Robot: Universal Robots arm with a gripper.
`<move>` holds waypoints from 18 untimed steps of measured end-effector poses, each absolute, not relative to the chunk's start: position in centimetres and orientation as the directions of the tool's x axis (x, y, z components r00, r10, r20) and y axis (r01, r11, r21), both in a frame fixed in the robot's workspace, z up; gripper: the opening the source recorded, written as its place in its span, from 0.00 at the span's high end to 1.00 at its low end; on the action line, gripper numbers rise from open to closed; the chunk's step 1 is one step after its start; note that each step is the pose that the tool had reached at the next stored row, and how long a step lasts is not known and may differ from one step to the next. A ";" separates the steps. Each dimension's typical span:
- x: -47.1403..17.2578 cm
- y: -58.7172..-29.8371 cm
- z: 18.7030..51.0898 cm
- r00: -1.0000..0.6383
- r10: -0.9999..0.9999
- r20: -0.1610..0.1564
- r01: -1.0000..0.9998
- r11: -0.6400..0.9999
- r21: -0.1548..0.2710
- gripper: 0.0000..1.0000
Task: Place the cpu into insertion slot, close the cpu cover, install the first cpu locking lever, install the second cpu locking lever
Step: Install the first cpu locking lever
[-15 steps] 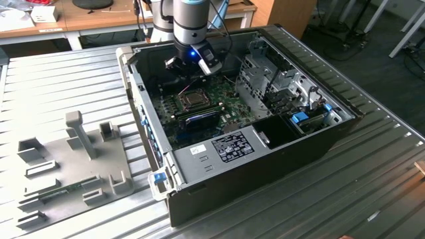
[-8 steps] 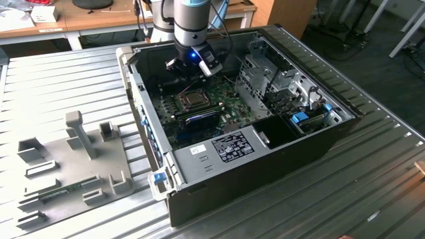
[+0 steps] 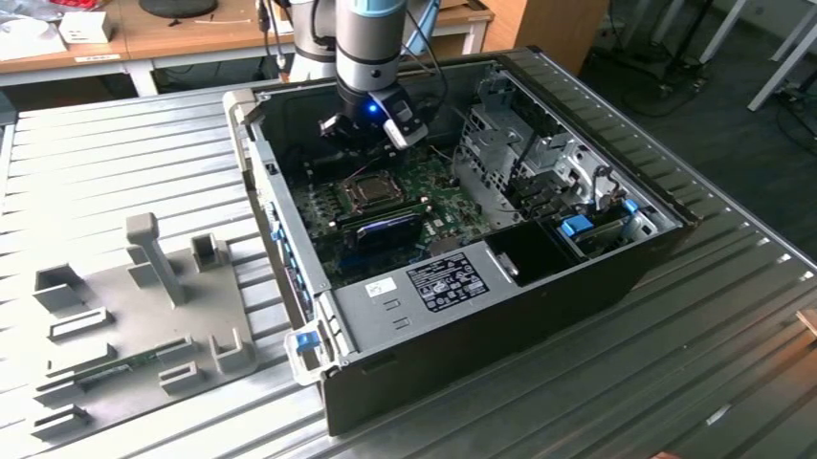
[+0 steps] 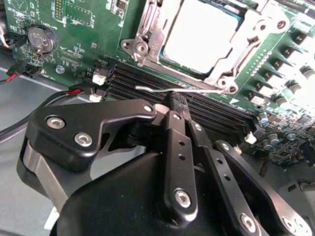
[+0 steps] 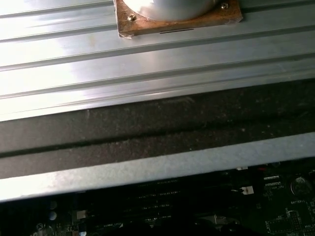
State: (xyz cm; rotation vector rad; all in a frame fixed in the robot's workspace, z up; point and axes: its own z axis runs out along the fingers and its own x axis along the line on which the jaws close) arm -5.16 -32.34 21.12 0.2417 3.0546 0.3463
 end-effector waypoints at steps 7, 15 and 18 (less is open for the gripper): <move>-5.1 -32.3 21.0 -0.986 0.162 -0.040 0.149 0.962 0.227 0.90; -5.1 -32.3 20.8 -0.986 0.162 -0.040 0.149 0.962 0.227 0.90; -5.1 -32.3 20.9 -0.986 0.162 -0.040 0.149 0.962 0.227 0.90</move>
